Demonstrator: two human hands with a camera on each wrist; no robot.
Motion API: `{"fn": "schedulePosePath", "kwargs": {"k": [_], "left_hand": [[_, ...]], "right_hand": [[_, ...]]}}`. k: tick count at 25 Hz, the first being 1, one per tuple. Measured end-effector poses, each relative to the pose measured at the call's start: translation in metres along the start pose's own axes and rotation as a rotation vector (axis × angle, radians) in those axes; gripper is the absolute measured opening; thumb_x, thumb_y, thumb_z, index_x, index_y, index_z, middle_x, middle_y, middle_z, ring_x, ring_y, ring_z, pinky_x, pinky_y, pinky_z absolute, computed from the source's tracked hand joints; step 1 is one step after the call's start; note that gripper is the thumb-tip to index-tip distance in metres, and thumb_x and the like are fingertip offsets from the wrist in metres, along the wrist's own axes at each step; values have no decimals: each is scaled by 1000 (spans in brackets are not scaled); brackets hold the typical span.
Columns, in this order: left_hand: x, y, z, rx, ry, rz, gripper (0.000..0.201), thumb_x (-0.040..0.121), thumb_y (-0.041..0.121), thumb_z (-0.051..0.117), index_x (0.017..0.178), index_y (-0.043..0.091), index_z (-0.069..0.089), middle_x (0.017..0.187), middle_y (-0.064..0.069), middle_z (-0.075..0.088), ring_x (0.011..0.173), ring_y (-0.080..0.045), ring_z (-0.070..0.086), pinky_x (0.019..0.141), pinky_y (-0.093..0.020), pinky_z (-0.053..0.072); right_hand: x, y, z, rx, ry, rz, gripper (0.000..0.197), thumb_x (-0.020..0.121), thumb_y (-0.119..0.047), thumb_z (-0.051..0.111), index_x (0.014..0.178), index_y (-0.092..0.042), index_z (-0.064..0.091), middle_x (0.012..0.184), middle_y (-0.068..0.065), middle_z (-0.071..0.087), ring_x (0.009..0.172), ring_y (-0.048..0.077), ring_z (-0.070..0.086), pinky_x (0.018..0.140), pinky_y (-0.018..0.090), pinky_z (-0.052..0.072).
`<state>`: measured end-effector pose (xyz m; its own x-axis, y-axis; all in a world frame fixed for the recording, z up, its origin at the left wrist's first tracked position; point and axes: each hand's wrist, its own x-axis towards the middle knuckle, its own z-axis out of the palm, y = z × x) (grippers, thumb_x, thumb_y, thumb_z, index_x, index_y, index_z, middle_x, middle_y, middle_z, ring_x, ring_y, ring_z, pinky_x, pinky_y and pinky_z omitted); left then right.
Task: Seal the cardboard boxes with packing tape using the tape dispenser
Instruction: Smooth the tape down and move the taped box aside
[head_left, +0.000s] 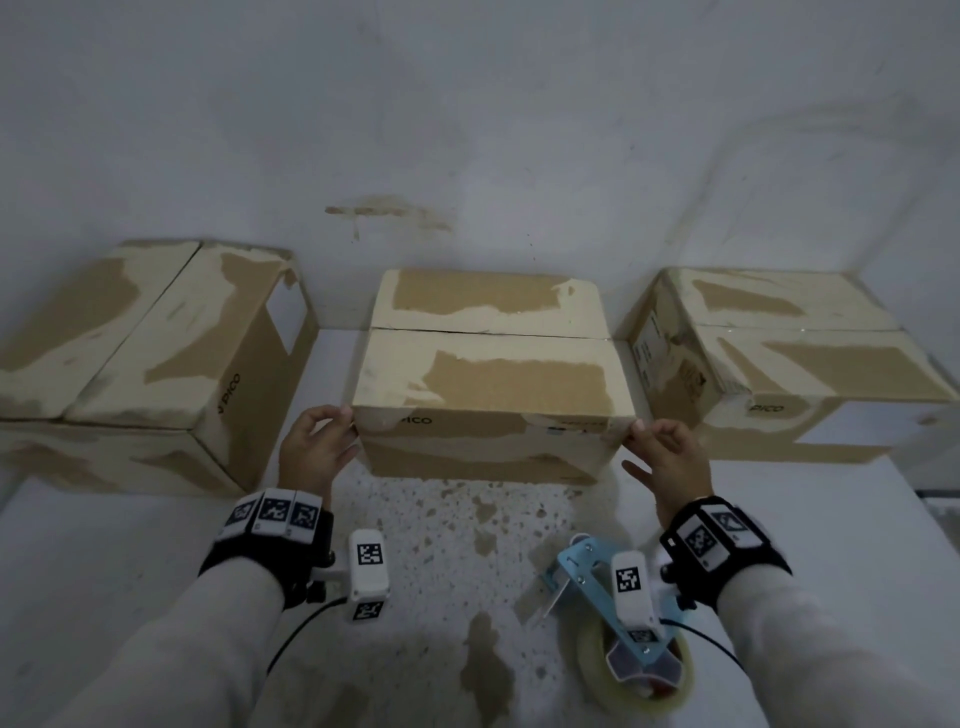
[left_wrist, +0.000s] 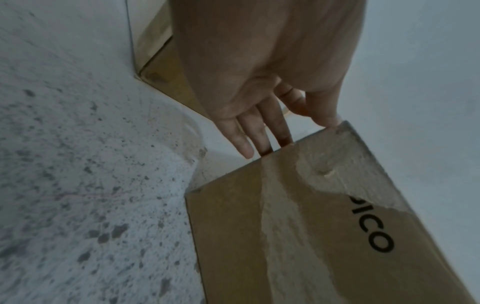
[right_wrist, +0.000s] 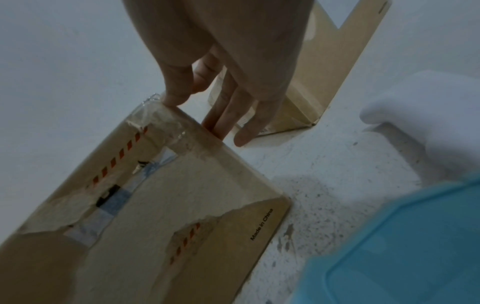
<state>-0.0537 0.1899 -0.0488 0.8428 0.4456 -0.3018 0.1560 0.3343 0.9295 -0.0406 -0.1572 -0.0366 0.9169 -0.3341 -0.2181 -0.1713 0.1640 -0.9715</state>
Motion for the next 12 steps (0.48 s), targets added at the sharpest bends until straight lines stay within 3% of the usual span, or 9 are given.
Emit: {"fn": "schedulePosePath", "kwargs": {"k": [4, 6, 8, 12], "left_hand": [[-3, -1, 2, 17, 15, 28, 9, 94, 19, 54, 92, 13, 60, 88, -1, 64, 82, -14, 61, 71, -22, 50], [-6, -3, 3, 4, 37, 47, 24, 94, 18, 54, 112, 5, 60, 90, -1, 65, 82, -14, 61, 71, -21, 52], [-8, 2, 7, -40, 53, 14, 30, 93, 17, 55, 120, 2, 58, 91, -1, 65, 82, -15, 62, 72, -24, 52], [-9, 12, 23, 32, 141, -34, 24, 85, 34, 65, 97, 13, 69, 94, -7, 69, 97, -25, 65, 88, -37, 53]], "right_hand": [[-2, 2, 1, -57, 24, -15, 16, 89, -14, 60, 74, -17, 57, 88, 5, 66, 97, 28, 62, 79, 39, 51], [-4, 0, 2, -94, 23, -25, 13, 90, -14, 59, 78, -19, 62, 89, 5, 67, 98, 28, 63, 82, 41, 51], [-6, -3, 3, -114, 29, -23, 13, 90, -15, 58, 80, -19, 65, 89, 4, 68, 99, 27, 64, 85, 42, 49], [-9, -7, 18, -175, 84, -49, 10, 87, -25, 59, 86, -18, 67, 98, 8, 68, 100, 25, 62, 87, 43, 47]]}}
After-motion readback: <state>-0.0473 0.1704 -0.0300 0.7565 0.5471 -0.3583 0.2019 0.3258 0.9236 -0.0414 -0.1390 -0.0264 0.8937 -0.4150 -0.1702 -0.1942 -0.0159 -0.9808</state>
